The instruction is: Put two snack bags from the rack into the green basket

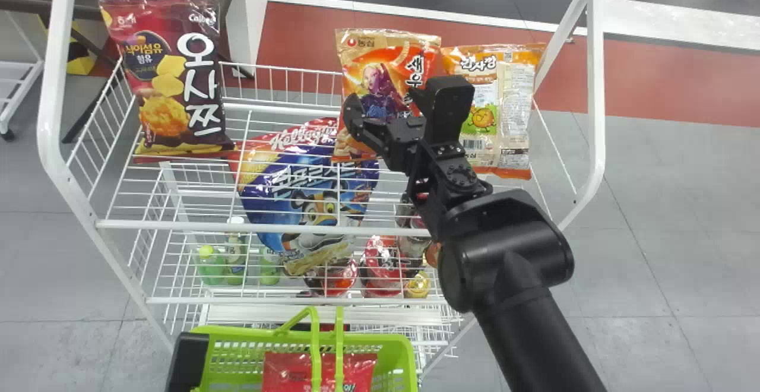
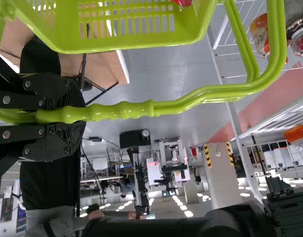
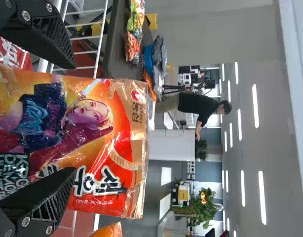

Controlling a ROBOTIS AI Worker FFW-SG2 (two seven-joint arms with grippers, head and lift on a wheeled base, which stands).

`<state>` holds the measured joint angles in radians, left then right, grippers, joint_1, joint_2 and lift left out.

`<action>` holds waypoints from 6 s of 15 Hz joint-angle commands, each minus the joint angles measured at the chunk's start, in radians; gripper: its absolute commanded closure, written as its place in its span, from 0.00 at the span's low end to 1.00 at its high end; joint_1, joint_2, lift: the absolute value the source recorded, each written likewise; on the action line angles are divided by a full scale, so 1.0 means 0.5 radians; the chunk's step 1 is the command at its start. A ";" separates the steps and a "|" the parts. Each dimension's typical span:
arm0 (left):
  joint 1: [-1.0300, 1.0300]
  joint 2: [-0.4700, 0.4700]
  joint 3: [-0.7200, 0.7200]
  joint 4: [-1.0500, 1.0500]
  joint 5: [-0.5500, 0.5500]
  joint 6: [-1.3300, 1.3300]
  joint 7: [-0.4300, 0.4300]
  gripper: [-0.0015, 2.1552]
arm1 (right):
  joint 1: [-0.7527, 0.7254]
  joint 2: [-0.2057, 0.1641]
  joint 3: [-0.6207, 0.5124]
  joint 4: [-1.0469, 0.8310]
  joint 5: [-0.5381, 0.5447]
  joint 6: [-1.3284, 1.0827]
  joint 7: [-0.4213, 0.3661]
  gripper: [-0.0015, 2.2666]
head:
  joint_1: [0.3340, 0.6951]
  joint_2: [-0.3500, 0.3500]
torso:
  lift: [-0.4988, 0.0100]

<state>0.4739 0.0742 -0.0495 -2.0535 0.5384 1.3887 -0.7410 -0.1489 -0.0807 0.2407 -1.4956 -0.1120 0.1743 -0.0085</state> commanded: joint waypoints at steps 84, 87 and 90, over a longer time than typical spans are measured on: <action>0.102 -0.044 0.028 -0.056 0.095 -0.116 0.012 0.98 | 2.445 -0.173 -0.448 -1.936 -0.006 -0.559 0.293 0.05 | 1.00 0.00 | 0.97; 0.105 -0.044 0.022 -0.056 0.095 -0.116 0.009 0.98 | 2.442 -0.179 -0.448 -1.930 -0.006 -0.559 0.290 0.05 | 1.00 0.00 | 0.97; 0.108 -0.044 0.028 -0.056 0.095 -0.116 0.009 0.98 | 2.445 -0.185 -0.448 -1.933 -0.006 -0.559 0.290 0.05 | 1.00 0.00 | 0.97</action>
<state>0.5273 0.0521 -0.0361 -2.0818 0.5860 1.3308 -0.7364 1.0724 -0.1718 0.0170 -2.4609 -0.1148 -0.1049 0.1365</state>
